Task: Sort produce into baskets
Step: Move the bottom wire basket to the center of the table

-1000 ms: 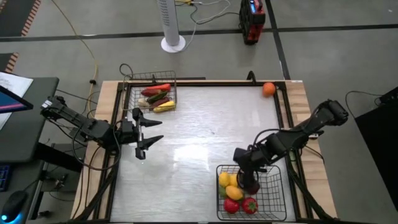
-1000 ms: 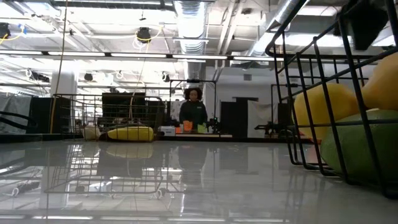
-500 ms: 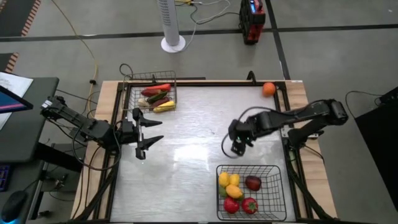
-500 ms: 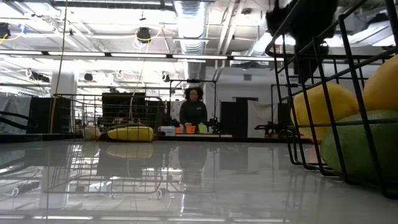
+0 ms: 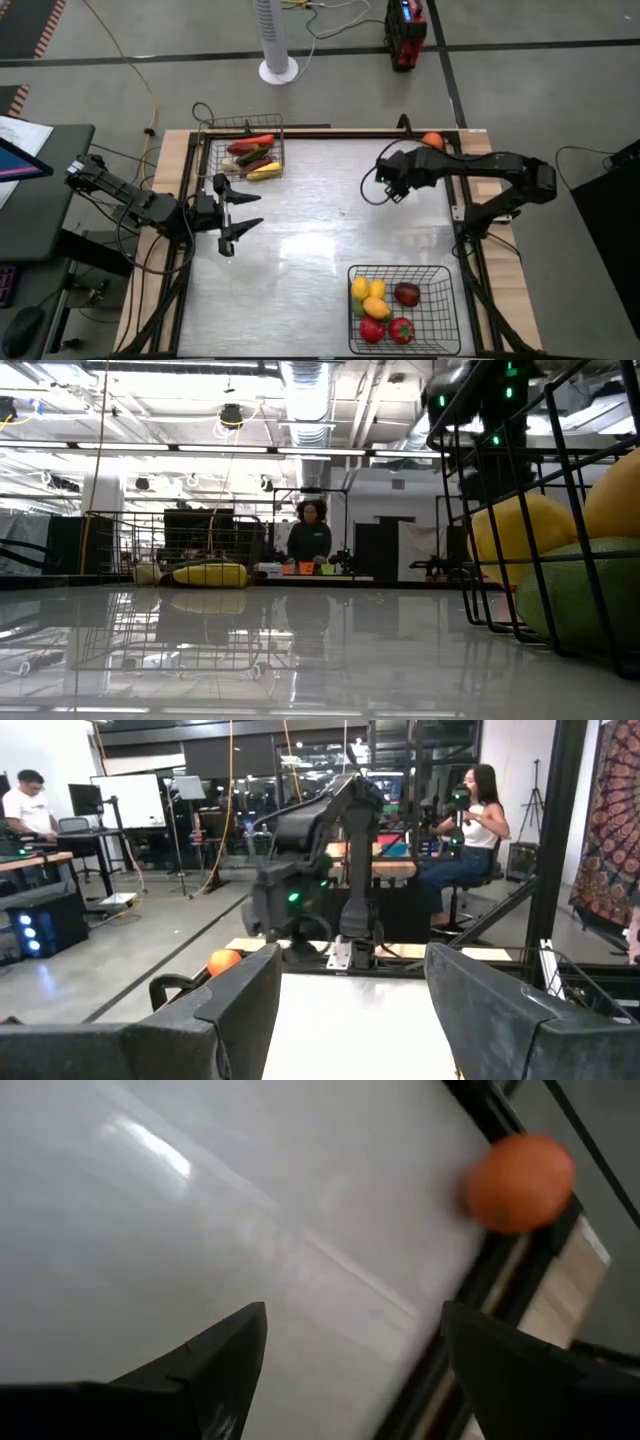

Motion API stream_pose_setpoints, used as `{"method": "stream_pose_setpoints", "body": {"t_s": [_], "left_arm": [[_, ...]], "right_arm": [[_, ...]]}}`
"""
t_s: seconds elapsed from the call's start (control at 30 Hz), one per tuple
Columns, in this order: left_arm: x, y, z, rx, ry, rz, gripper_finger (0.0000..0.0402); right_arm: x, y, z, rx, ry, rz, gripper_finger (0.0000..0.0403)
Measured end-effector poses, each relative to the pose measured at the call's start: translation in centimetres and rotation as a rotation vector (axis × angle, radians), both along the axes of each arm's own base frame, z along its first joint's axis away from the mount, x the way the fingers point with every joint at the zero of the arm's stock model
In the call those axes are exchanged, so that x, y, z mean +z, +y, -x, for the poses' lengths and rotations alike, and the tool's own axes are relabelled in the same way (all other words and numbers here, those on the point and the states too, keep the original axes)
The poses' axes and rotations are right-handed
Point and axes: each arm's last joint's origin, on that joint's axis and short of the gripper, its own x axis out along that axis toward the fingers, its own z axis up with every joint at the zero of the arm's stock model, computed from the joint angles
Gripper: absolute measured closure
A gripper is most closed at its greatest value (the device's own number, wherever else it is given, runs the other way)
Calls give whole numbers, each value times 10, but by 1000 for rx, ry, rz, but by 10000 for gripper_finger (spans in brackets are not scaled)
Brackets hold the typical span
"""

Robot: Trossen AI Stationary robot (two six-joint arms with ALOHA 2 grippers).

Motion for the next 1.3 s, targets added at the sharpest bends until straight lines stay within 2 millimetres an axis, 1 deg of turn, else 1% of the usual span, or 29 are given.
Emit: {"method": "stream_pose_setpoints", "body": {"t_s": [0.17, 0.23, 0.4, 0.5, 0.67, 0.8, 0.93, 1.13, 1.3], "left_arm": [[0, 0, 0, 0, 1, -3, 166], [0, 0, 0, 0, 2, -8, 166], [0, 0, 0, 1, 2, -8, 166], [0, 0, 0, 0, 3, -9, 166], [-1, 0, 0, 0, 13, -7, 166], [-1, 0, 0, 0, 14, -7, 166], [-2, 0, 0, 11, 17, -7, 166], [-3, 0, 0, 22, 27, -4, 166], [-4, 0, 0, 21, 36, 5, 166]], "right_arm": [[-22, -24, 19, -67, 79, -24, 77], [-25, -32, 25, -105, 90, -20, 77], [-31, -49, 35, -155, 116, 65, 77], [-38, -60, 40, -162, 96, 56, 77], [-52, -81, 56, -243, 37, 38, 77], [-58, -87, 62, -290, 22, 68, 77], [-64, -87, 63, -275, 41, 109, 77], [-76, -91, 63, -271, -30, 163, 77], [-81, -98, 65, -313, -104, 219, 77]]}}
